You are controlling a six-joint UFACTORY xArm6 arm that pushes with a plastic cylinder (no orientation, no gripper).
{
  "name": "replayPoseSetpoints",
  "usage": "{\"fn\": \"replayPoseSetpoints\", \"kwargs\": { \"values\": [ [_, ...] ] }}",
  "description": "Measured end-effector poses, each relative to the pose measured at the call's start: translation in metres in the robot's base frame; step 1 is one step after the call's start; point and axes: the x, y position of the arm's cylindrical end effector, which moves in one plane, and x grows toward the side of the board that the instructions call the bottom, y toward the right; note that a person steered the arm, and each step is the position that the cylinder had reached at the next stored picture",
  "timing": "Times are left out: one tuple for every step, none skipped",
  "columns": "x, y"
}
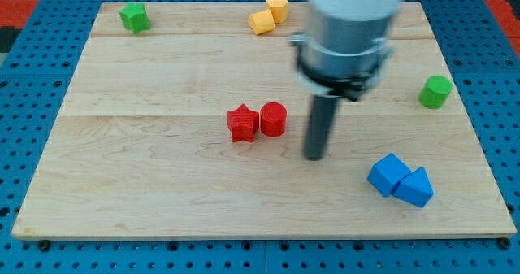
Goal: Move the green star slightly down
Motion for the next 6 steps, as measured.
{"fn": "replayPoseSetpoints", "kwargs": {
  "values": [
    [0.006, -0.119],
    [-0.047, -0.205],
    [-0.131, -0.262],
    [-0.219, -0.31],
    [-0.296, -0.331],
    [-0.322, -0.266]
  ]
}}
